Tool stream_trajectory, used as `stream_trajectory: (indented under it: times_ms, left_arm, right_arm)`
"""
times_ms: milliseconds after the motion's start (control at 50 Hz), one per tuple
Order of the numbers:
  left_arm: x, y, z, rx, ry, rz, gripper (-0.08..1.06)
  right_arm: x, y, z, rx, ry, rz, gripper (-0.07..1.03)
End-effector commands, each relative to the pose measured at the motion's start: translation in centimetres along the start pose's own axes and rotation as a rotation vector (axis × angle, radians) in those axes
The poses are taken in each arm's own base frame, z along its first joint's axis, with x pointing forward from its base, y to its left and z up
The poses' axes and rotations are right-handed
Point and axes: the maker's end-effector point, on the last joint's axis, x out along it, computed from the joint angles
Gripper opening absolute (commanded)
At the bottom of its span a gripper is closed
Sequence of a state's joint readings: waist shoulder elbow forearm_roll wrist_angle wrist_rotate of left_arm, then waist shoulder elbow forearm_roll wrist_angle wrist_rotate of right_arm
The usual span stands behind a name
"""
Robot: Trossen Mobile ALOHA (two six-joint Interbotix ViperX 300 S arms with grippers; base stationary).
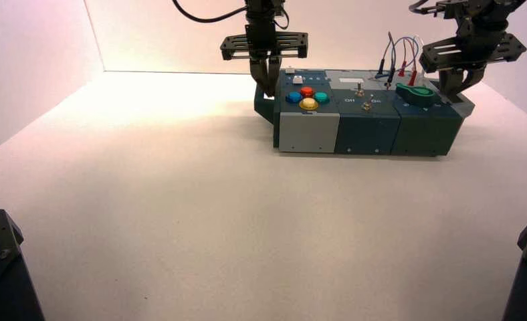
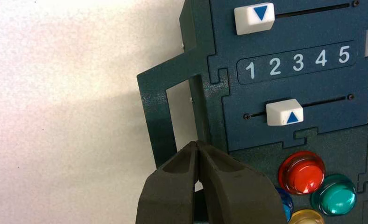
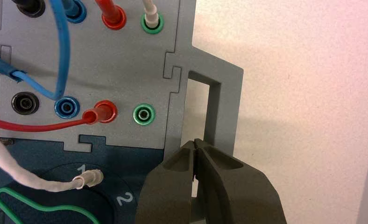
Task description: Move the box to the left.
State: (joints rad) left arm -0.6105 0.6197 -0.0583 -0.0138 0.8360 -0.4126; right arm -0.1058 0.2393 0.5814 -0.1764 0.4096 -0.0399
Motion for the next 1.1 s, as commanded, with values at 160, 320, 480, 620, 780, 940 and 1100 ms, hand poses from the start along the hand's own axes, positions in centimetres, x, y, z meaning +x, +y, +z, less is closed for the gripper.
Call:
stream_trajectory:
  times_ms: [160,320,480,620,780,940,1100]
  left_arm:
    - [1.0,2.8,-0.9,-0.024,0.037,0.038,-0.03]
    - [1.0,5.2,-1.5,-0.059,0.058,0.058,-0.03]
    - [0.6,7.5,-2.0,-0.076,0.065,0.084,-0.03]
    - [-0.7,9.3,-2.2,-0.091,0.051,0.1,-0.03]
    - [-1.8,10.5,-2.7,-0.089,0.021,0.101,-0.03]
    - [-2.5,11.2,-3.2,-0.056,-0.02,0.107,-0.03]
    - [-3.0,11.5,-3.1,-0.059,-0.034,0.107,-0.03]
  right_arm:
    - [0.3,3.9,0.0,-0.068,0.017,0.042,-0.02]
    - [-0.1,6.0,0.5,-0.117,0.015,0.058,-0.02]
    - [-0.3,8.9,1.3,-0.179,0.023,0.081,-0.02]
    - [-1.3,11.9,2.6,-0.24,-0.007,0.104,-0.02]
    - [-3.1,14.0,3.5,-0.271,-0.042,0.126,-0.02]
    - [-4.0,14.4,3.3,-0.26,-0.053,0.14,-0.02]
    - [-4.9,15.5,3.3,-0.283,-0.062,0.152,-0.02]
